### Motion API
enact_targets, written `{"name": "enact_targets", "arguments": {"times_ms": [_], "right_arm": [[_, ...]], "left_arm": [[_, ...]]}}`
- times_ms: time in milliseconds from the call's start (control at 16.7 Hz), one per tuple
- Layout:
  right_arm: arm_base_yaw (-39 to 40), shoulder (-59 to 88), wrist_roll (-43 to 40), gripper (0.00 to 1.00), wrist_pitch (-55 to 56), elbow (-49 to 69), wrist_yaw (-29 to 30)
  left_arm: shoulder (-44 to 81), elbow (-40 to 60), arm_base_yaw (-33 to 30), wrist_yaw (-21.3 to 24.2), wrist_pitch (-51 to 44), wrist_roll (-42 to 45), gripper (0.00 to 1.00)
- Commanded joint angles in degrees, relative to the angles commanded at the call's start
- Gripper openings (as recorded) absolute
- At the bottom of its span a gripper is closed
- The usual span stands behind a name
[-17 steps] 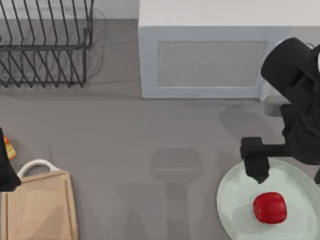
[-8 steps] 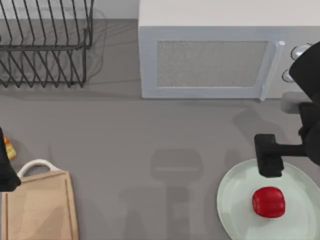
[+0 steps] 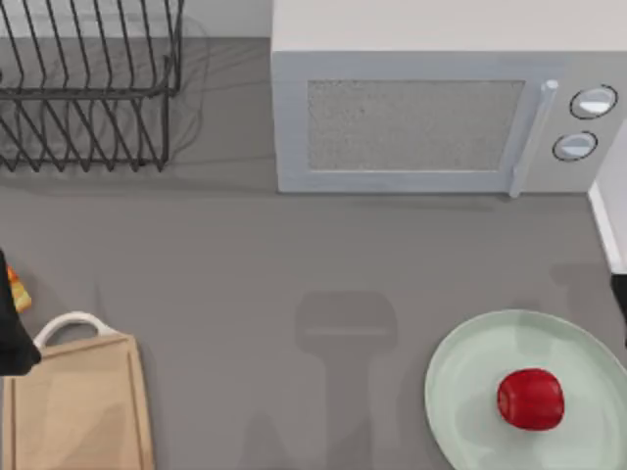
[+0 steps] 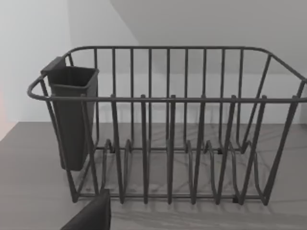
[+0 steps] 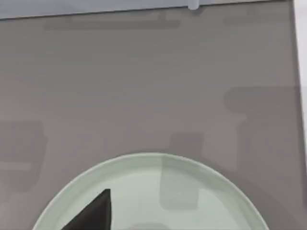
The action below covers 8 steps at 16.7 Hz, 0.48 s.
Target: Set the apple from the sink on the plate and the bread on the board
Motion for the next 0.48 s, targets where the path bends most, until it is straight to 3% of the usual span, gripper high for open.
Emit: {"name": "enact_targets", "arguments": {"times_ms": [480], "right_arm": [[-13.4,-35.8,-13.7,1.00,28.9,-27.9,0.0]], "left_arm": [[0.0,0.0,0.0,0.0,0.0,0.0,1.00]]}}
